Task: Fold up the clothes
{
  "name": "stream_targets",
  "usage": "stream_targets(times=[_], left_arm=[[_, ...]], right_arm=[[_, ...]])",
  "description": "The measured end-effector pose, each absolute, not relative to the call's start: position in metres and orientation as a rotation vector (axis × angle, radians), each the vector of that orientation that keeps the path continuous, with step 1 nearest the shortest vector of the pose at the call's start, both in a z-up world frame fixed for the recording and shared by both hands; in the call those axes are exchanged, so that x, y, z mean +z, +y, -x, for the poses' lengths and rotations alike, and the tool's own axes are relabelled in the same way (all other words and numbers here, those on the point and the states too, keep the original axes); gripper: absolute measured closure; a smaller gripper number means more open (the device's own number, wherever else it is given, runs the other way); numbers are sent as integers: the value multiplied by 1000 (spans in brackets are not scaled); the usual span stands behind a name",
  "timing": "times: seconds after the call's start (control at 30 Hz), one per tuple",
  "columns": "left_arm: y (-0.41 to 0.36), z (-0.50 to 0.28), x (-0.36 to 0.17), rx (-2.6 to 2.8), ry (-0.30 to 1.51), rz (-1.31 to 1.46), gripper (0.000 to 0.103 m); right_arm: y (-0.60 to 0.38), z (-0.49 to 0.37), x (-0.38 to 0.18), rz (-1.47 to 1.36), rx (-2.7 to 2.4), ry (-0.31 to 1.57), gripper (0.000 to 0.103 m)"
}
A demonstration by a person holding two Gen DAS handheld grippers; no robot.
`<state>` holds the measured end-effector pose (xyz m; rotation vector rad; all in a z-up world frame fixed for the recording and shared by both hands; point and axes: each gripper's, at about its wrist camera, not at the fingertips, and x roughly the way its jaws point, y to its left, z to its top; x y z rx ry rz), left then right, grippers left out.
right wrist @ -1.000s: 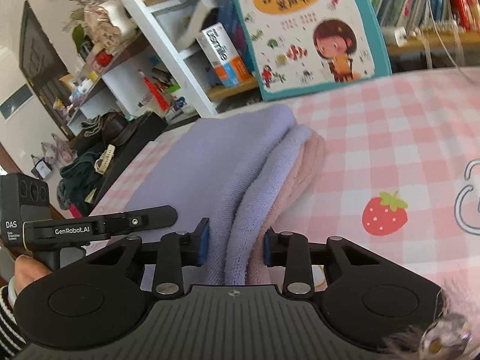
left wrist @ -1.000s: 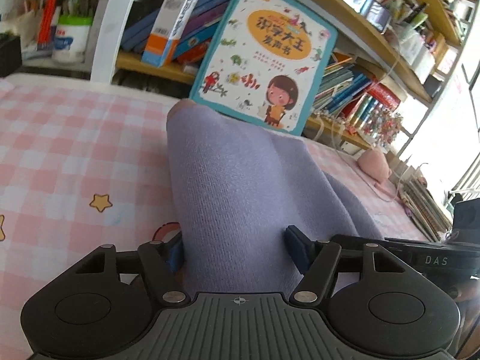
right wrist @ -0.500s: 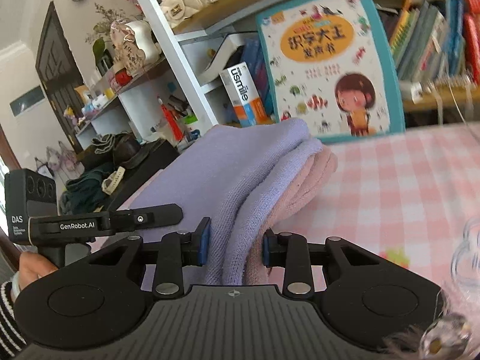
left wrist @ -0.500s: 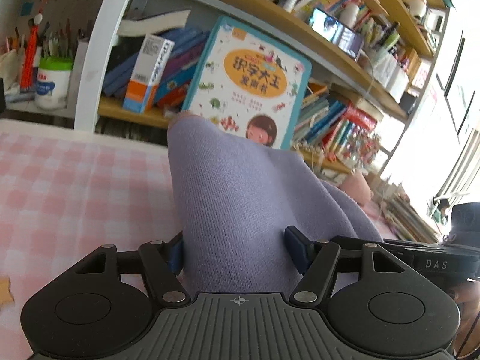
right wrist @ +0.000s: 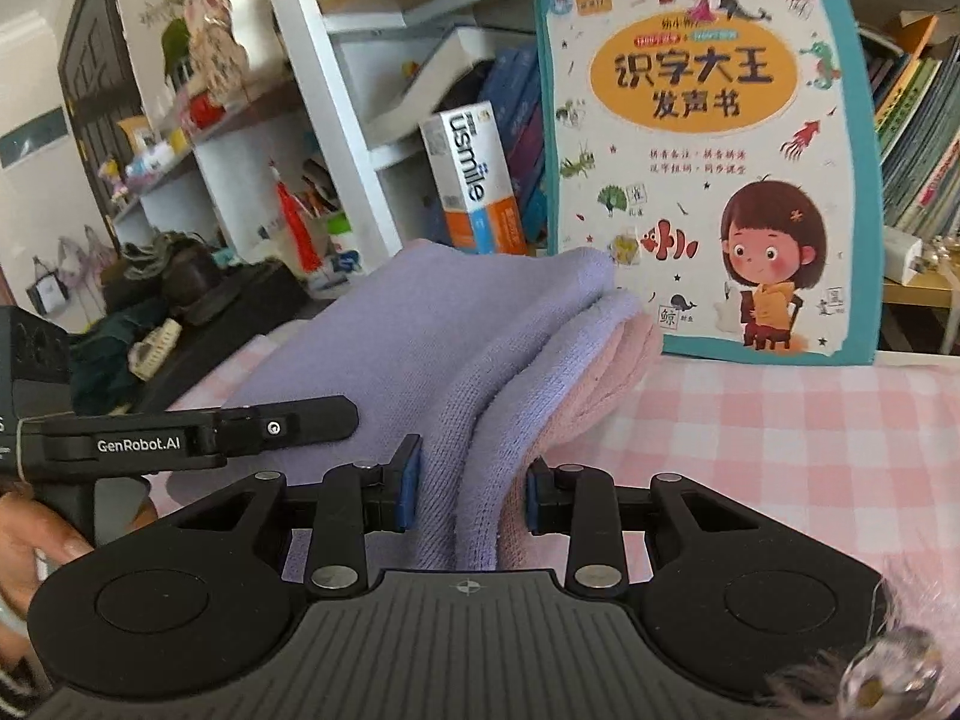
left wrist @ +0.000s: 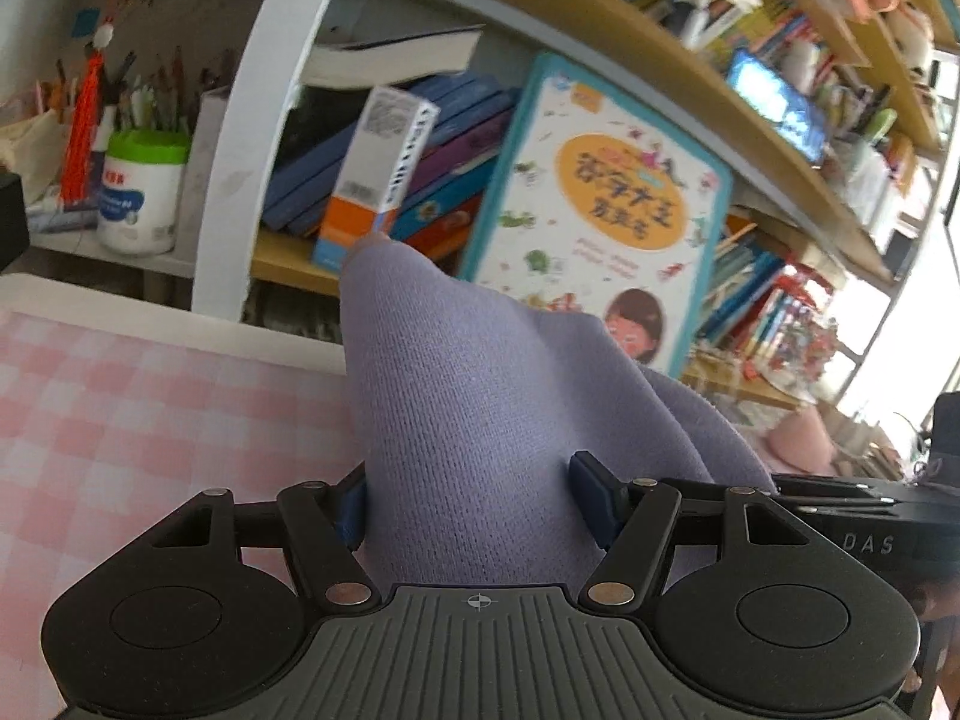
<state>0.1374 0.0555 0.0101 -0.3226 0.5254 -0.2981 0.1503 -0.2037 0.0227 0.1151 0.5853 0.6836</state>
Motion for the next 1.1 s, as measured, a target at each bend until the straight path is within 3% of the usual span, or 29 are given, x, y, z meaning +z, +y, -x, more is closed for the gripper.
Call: stream_targets(times=[0.53,0.6,0.67,0.8,0.9,1.1], left_arm=[[64,-164,-12,-221,518,385,33],[62,-161,-11,-196,518,374,19],[59,-156,-6,-149,516,331,14],[55,-133,11,-69,478,249,9],[50,-106,20,-22,426,246,5],[24,-68,25,-30,381,209,2]], right_arm=[[-201,-180,-2,-184,614,552,70],[-203,-175,-2,-192,575,544,52],[-205,-170,-2,-199,537,535,39],[-217,-148,9,-186,489,495,25],[-233,-125,14,-204,463,455,17],[-244,-84,5,-150,383,435,16]])
